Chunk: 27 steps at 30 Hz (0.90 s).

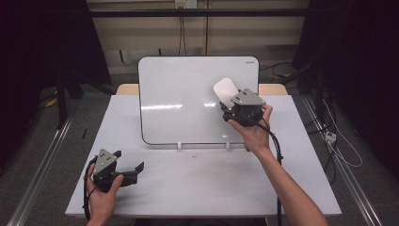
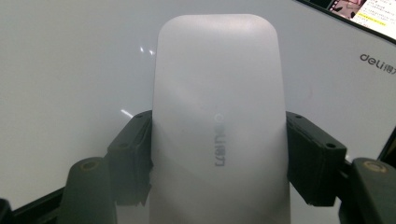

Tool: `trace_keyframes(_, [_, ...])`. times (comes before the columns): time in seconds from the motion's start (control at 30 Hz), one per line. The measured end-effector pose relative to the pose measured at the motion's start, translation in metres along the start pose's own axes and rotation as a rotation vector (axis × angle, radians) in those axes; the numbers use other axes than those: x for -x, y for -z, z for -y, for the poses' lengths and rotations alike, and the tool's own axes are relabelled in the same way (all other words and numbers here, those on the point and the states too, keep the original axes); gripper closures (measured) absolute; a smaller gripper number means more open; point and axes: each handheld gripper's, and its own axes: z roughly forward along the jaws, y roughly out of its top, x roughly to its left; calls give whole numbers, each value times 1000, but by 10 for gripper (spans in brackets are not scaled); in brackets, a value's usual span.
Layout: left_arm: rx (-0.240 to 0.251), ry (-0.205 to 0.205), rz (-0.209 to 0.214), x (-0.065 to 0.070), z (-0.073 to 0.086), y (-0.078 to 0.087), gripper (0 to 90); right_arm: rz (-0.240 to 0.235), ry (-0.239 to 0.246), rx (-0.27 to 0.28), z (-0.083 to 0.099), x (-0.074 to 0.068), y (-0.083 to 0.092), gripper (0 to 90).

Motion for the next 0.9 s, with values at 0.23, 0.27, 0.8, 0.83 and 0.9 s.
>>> trace_keyframes(0.23, [2, 3, 3, 0, -1, -1, 52, -2, 1, -15, 11, 3, 8, 318])
trace_keyframes(0.27, [2, -3, 2, 1, -1, -1, 52, 0, 4, -15, 12, 3, 9, 318])
trace_keyframes(0.8, [0, -15, 8, 3, -4, -3, 52, -3, 2, -22, 37, 3, 26, 318])
trace_keyframes(0.83, [2, -13, 9, 2, -3, -2, 52, -2, 8, -25, 40, 2, 26, 318])
trace_keyframes(0.9, [9, -6, 6, 1, -3, -1, 52, -4, 7, -39, 45, 1, 26, 318])
